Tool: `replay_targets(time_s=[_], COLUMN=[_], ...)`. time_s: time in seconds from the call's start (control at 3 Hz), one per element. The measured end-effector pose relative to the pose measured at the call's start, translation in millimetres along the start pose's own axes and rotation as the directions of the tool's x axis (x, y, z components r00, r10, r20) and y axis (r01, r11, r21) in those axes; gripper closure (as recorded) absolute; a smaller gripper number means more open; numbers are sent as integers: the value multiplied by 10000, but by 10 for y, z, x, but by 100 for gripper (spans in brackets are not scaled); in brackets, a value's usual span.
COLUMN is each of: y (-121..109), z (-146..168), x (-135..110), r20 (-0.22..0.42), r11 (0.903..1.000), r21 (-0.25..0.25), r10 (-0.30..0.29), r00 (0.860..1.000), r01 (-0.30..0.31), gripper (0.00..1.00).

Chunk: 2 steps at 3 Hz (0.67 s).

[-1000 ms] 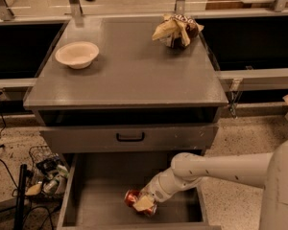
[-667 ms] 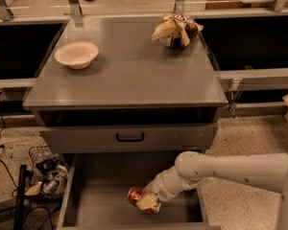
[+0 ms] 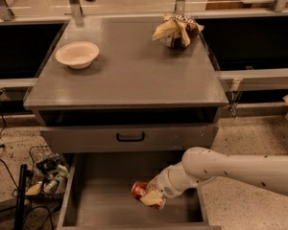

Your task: Pick coke can from middle drawer and place on counter

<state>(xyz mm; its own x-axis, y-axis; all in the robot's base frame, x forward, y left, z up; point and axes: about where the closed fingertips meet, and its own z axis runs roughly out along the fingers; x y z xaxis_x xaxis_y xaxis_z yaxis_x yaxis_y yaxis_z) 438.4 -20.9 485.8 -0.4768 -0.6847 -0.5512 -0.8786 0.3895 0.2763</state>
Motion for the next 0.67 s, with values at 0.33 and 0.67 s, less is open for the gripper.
replay_targets(time_s=[0.33, 0.67], y=[-37, 39], z=[-89, -347], x=[-60, -161], r20=[-51, -68], r11=[9998, 9987], r21=[91, 496], r10=[163, 146], r00=[9999, 9999], r01=[-163, -143], gripper=[100, 100])
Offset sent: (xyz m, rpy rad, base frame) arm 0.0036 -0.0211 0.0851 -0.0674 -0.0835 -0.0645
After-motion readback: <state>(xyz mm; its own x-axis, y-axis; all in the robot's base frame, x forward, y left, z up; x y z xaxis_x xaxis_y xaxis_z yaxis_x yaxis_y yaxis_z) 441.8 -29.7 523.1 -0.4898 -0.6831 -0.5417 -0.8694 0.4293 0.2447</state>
